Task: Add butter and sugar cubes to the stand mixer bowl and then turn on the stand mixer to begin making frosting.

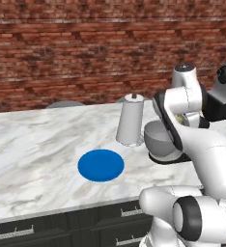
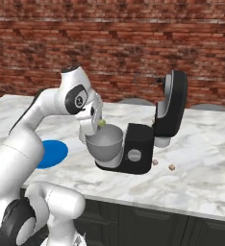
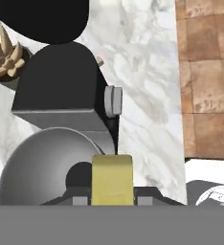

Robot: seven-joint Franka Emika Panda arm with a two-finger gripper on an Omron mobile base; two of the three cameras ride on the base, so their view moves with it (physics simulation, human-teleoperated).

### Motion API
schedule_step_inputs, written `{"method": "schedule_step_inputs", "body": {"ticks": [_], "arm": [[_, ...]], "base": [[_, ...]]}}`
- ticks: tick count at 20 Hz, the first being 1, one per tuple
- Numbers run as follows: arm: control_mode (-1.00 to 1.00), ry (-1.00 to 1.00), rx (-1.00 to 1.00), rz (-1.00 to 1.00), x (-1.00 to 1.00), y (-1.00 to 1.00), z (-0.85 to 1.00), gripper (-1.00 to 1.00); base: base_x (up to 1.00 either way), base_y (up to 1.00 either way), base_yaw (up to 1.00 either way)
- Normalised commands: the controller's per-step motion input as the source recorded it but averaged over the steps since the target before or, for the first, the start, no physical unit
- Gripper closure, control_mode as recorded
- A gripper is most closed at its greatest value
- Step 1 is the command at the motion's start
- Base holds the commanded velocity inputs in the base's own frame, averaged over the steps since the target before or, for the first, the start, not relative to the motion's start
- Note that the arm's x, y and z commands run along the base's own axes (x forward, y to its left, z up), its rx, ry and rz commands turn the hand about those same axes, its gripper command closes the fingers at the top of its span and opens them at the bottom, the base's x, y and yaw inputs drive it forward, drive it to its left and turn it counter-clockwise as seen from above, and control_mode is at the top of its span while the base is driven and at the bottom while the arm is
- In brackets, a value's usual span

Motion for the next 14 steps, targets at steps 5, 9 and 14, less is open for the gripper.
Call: {"method": "schedule_step_inputs", "body": {"ticks": [5, 9, 14], "arm": [[-1.0, 0.12, 0.08, 0.02, 0.56, -0.1, -0.41, 1.0], [-1.0, 0.11, 0.05, 0.01, 0.47, 0.0, -0.53, 1.0], [-1.0, 0.09, 0.03, 0.01, 0.42, 0.0, -0.57, 1.0]], "base": [[0.0, 0.0, 0.0], [0.0, 0.0, 0.0], [0.0, 0.0, 0.0]]}}
